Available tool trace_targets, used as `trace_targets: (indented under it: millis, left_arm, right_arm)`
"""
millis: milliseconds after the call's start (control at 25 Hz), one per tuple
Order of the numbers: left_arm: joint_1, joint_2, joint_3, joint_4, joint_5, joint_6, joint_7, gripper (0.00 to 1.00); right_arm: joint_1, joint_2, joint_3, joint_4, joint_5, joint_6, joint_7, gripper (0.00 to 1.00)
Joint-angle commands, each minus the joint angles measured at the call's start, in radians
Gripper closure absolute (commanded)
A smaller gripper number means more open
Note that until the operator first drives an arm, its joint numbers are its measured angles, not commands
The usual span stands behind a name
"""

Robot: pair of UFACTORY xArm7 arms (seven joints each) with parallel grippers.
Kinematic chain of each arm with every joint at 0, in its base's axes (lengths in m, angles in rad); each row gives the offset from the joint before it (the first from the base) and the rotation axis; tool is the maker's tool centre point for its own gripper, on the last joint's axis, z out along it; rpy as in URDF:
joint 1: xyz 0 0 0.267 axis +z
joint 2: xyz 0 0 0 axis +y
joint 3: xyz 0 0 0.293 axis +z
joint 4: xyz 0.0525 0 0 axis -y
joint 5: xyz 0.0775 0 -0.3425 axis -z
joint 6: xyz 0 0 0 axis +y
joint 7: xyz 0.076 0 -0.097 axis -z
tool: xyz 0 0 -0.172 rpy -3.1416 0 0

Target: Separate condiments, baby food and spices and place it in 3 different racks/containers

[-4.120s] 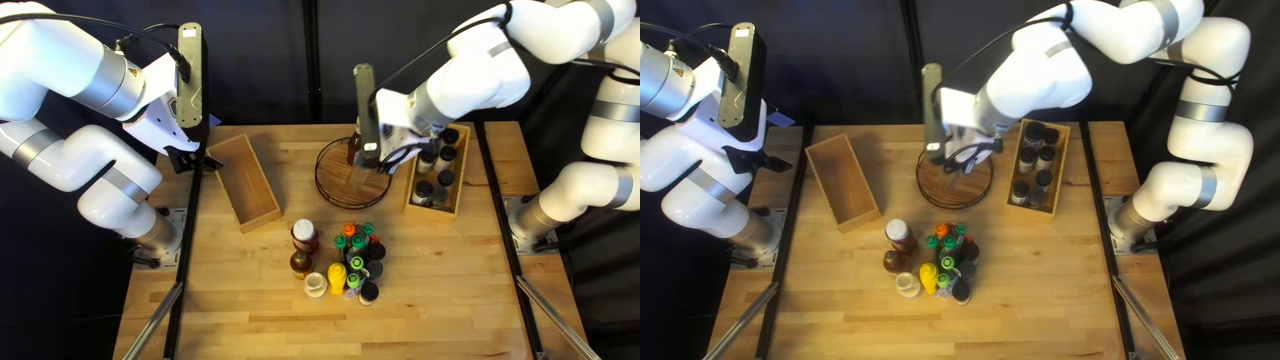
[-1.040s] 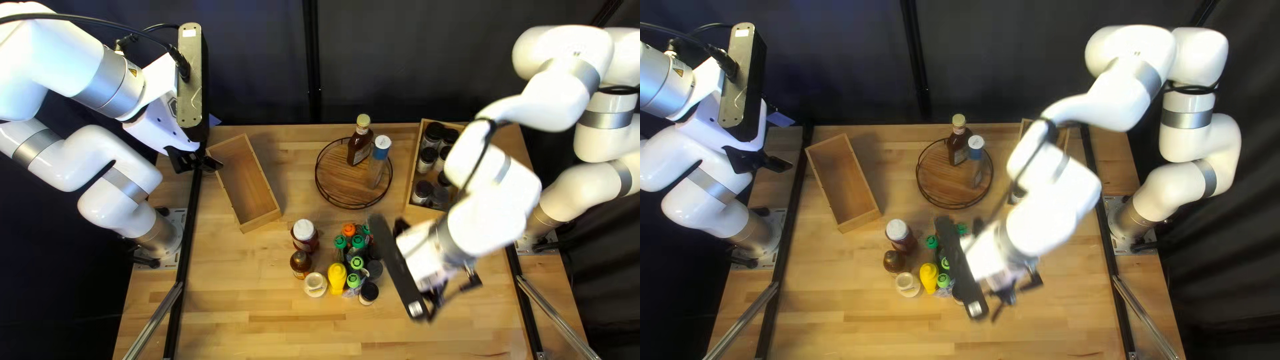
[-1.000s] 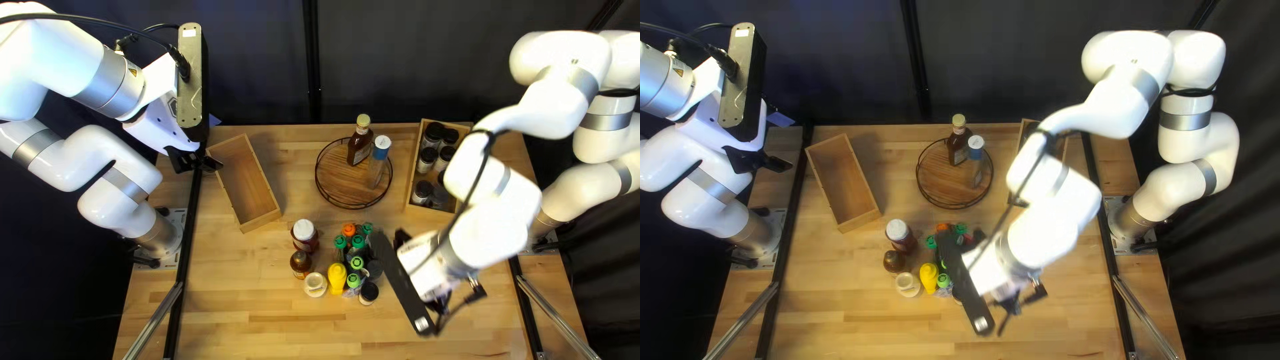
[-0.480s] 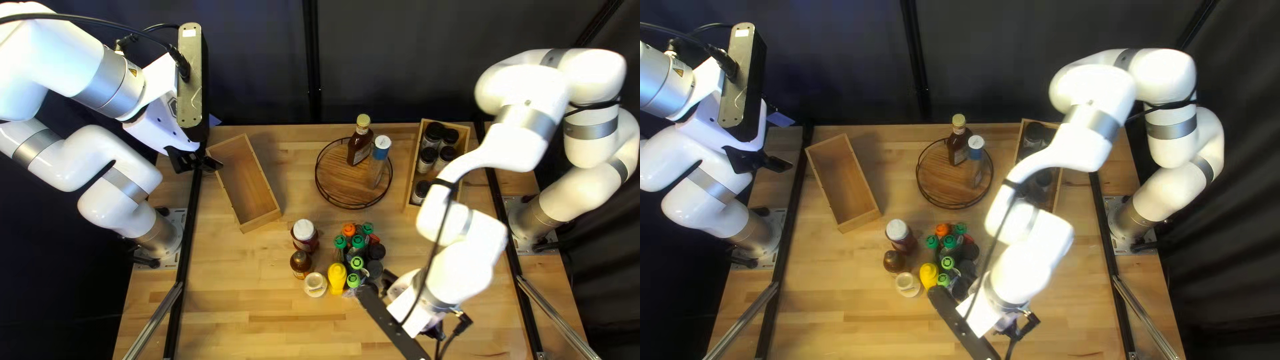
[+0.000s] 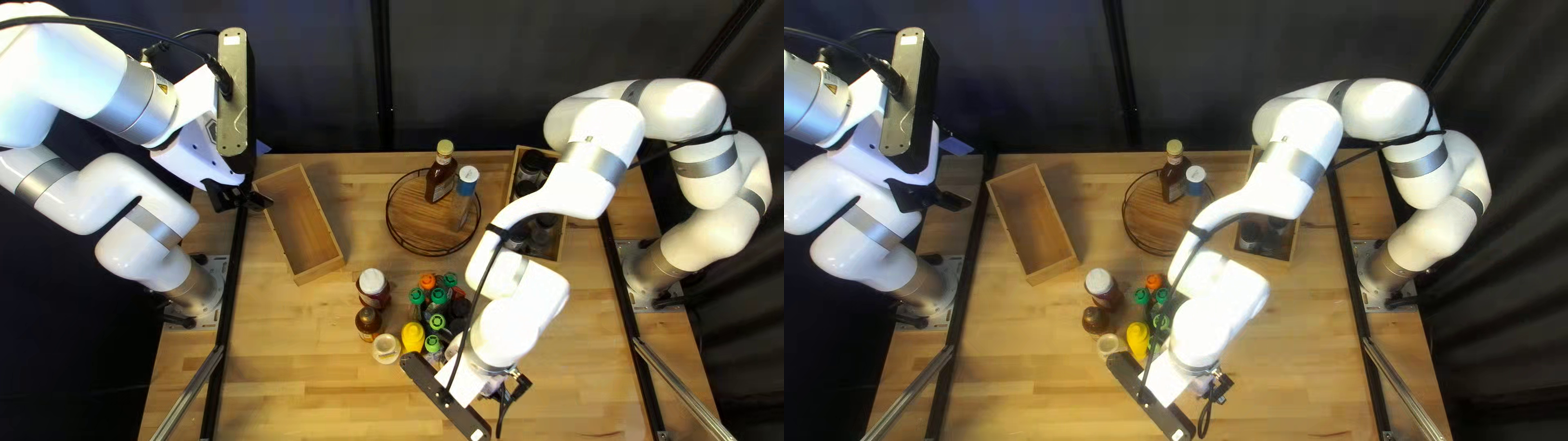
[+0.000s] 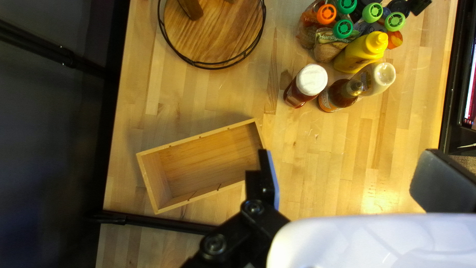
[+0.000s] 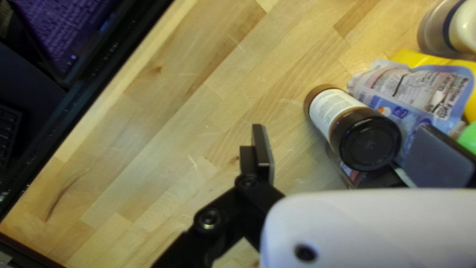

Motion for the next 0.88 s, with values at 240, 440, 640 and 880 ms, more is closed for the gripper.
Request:
trace_targets:
  millis: [240,440,640,880]
  left_arm:
    - [0.0,0.0,0.0,0.0,0.0,0.0,0.0,0.0]
    - [0.0,0.0,0.0,0.0,0.0,0.0,0.0,0.0]
    - [0.0,0.0,0.0,0.0,0.0,0.0,0.0,0.0]
    - [0.0,0.0,0.0,0.0,0.0,0.0,0.0,0.0]
  right_arm:
    - [0.049,-0.002,-0.055,0.018,-0.028,0.023,0.019,0.0]
    - [0.083,0.015,-0.078,0.027,-0.049,0.037,0.053,0.0]
    - [0.104,0.019,-0.096,0.032,-0.062,0.045,0.071,0.0]
    - [0.103,0.017,-0.102,0.031,-0.062,0.048,0.071,0.0]
